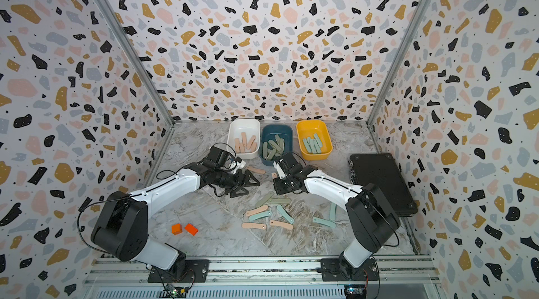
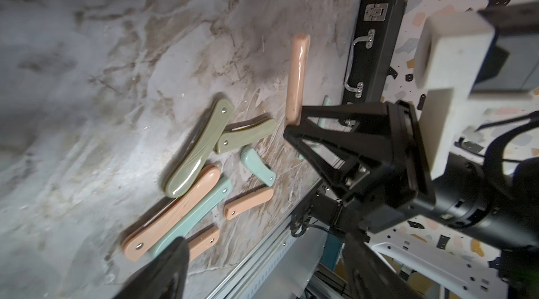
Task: Place the fruit knives into the storage box by color
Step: Pick up the fruit knife from the center of the board.
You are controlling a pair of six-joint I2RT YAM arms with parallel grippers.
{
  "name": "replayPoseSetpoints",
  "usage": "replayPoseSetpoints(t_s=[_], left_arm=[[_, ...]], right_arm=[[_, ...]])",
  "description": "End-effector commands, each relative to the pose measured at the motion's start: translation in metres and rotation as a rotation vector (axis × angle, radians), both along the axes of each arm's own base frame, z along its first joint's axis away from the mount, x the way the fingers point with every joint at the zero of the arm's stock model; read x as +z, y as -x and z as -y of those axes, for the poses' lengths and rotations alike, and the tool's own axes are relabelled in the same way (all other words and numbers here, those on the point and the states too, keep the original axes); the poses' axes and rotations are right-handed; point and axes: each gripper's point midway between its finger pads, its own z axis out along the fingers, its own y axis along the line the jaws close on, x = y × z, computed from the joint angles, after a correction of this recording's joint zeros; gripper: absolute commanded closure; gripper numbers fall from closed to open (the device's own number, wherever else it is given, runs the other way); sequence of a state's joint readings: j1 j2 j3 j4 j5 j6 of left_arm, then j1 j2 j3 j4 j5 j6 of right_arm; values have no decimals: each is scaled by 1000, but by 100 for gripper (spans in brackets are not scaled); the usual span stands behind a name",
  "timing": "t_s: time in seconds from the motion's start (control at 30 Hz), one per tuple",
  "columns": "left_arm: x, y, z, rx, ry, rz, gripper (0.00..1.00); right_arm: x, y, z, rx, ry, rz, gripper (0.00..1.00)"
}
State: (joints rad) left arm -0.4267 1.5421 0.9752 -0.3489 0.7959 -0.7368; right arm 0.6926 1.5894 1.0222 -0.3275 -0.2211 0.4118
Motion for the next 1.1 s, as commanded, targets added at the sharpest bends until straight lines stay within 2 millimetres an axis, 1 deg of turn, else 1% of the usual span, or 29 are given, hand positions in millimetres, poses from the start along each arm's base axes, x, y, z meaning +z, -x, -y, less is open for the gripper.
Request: replayPoseSetpoints(t_s=[0.0, 0.07, 0.17, 0.23, 0.4, 0.43, 0.63, 0.87, 1.07], left_arm=[[26, -19, 17, -11, 107, 60, 29], [25, -22, 18, -10, 108, 63, 34], [20, -25, 19, -6, 106, 56, 37], [18, -26, 21, -7, 112, 50, 41], [15, -29, 25, -20, 110, 51, 50], [14, -28, 25, -24, 106, 48, 53], [14, -25, 27, -36, 108, 51, 62], [11, -23, 29, -49, 115, 43, 81], [13, -24, 31, -55, 123, 46, 90]], right_arm=[[27, 8, -23, 51, -180, -4, 82], [34, 13, -30, 70, -239, -4, 83], [44, 15, -35, 86, -290, 0, 82], [49, 16, -38, 95, -313, 0, 83], [57, 18, -45, 112, -346, 2, 83], [58, 19, -47, 117, -349, 3, 83], [58, 22, -54, 135, -356, -5, 83], [58, 24, -60, 151, -358, -5, 82], [58, 25, -61, 152, -355, -9, 82]])
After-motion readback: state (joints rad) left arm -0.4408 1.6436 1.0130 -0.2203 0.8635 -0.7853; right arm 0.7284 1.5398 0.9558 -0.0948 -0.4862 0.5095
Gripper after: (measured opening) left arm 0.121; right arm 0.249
